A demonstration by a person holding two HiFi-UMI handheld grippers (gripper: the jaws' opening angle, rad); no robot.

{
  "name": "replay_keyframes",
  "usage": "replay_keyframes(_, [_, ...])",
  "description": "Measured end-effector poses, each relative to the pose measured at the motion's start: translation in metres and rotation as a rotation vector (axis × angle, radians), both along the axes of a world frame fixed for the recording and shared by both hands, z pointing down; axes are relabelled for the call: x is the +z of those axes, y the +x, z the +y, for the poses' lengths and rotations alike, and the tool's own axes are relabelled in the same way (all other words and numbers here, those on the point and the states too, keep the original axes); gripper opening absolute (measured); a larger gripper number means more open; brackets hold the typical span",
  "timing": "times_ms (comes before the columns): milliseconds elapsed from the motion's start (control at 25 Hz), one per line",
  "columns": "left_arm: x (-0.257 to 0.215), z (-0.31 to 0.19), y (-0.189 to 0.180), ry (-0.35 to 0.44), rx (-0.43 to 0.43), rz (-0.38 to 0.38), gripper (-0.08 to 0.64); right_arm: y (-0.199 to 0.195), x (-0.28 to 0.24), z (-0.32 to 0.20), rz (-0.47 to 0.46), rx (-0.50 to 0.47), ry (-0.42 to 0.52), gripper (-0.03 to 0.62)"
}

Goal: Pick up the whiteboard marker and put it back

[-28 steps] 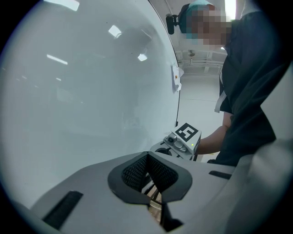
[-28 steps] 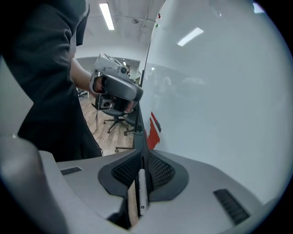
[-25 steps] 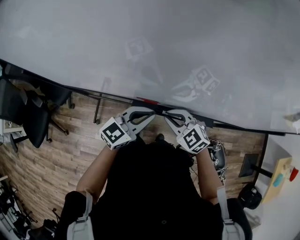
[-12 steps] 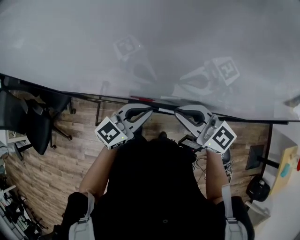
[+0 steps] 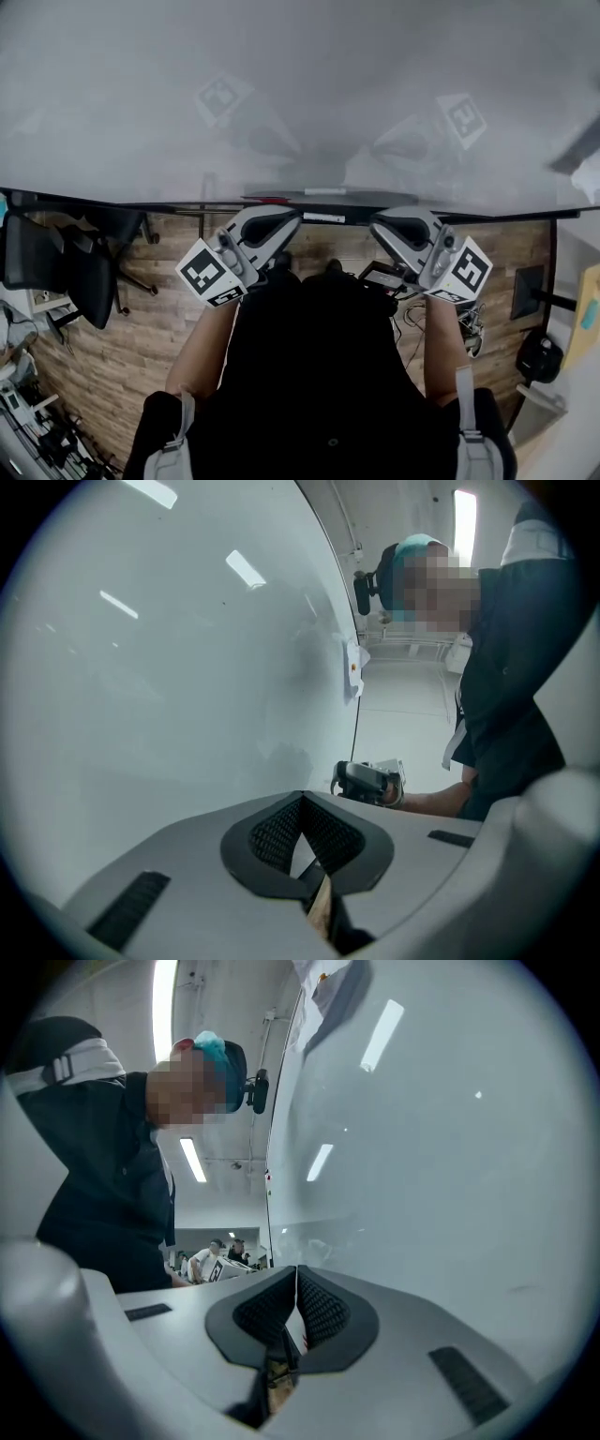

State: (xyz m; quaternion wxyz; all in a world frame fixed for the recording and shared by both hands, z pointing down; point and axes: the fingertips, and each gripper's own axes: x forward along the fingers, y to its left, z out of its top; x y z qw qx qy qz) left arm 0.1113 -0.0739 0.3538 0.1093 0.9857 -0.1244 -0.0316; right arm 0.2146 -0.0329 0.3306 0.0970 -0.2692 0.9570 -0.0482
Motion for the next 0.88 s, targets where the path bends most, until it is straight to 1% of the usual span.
replay_keyframes(160, [-0.005,0.005,0.014,0.006,0.018,0.002,0.012,0.002,0.005,0.005,-0.023,-0.030,-0.012,0.020])
replay_keyframes(320, [-0.003,0.013,0.025,-0.004,0.015,-0.001,0.012,-0.001,0.013,0.013,0.023,-0.086,-0.021,0.018])
replay_keyframes(480, [0.007,0.022,0.027,-0.023,-0.004,-0.007,0.012,0.000,0.017,0.016,0.033,-0.111,-0.029,0.018])
replay_keyframes(680, [0.022,0.034,0.032,-0.057,-0.027,-0.007,0.012,0.013,0.024,0.021,0.025,-0.099,-0.045,0.018])
replay_keyframes(880, [0.027,0.044,0.042,-0.072,-0.012,-0.007,0.012,0.028,0.033,0.028,0.002,-0.055,-0.073,0.018])
